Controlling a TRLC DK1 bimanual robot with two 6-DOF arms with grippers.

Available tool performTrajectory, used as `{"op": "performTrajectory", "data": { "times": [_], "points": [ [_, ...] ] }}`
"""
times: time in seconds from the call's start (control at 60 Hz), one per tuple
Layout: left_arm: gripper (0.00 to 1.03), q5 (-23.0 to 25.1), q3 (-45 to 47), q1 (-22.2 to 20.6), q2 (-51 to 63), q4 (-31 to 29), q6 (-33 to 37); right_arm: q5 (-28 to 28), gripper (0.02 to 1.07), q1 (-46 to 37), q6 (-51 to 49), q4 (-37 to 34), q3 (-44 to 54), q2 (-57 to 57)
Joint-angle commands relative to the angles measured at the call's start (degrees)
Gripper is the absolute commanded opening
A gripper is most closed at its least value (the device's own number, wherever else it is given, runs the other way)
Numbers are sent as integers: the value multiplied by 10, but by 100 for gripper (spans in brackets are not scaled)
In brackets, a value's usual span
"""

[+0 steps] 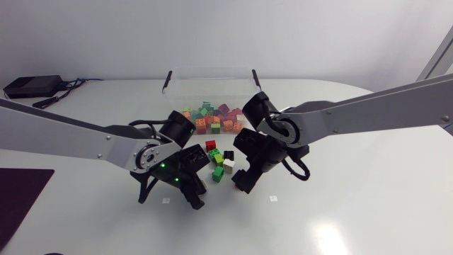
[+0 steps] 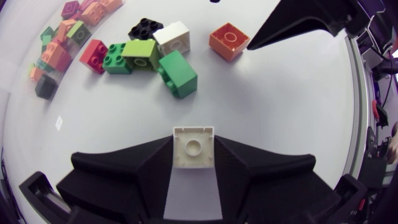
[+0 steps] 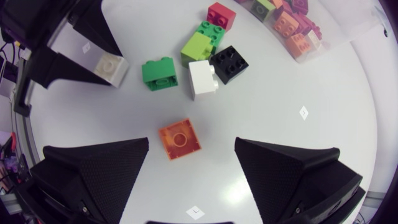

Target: Place the duplo bricks in the container

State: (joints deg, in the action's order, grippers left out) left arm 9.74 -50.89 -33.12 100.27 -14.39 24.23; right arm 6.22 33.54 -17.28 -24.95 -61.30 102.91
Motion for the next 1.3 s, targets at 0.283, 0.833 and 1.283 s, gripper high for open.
{"op": "performTrajectory", "data": {
  "times": [0.283,0.833,1.283],
  "points": [
    [9,7,-35,58,-111,-75,23,42,102,-27,-119,-2,-32,57],
    [9,10,-173,120,-112,-45,-6,39,77,-17,-137,46,-12,84],
    [9,16,-242,147,-40,28,-52,38,55,-16,-123,23,21,-21]
  ]
}}
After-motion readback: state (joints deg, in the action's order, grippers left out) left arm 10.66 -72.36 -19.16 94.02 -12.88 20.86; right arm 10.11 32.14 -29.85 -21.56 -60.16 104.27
